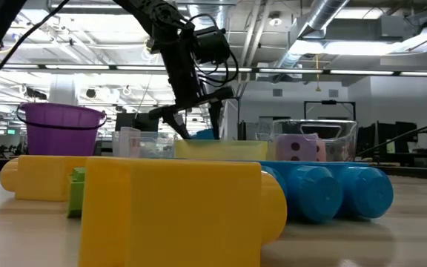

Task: Pick & Place Toys
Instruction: Put the blue gamepiece into the yellow bin

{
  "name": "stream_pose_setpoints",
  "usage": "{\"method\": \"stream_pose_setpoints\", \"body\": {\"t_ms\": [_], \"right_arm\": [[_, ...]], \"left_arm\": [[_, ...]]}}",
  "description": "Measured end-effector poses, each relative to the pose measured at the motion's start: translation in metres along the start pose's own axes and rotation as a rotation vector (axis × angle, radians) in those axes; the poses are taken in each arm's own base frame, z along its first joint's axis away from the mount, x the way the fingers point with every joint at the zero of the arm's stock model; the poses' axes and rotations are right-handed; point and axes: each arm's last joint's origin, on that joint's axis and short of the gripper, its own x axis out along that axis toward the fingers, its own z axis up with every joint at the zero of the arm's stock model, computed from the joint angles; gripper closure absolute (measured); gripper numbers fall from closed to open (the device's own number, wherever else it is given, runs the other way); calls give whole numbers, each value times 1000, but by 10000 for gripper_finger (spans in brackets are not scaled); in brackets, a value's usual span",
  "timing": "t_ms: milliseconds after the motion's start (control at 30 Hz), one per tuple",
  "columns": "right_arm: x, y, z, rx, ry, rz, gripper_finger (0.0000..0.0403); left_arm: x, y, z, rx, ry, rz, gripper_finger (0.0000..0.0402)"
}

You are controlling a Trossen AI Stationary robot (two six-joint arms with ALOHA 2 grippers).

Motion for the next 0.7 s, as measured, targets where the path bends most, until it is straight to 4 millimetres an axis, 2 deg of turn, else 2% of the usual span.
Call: {"method": "stream_pose_setpoints", "body": {"t_ms": [400,567,700], "right_arm": [[0,0,0,-4,4,1,153],[0,0,0,-4,5,0,153],[0,0,-1,-4,8,-1,153]], "left_arm": [[-8,0,3,19,-32,2,59],[-13,-1,4,59,-42,-13,60],[-28,-5,9,129,-87,-75,68]]}}
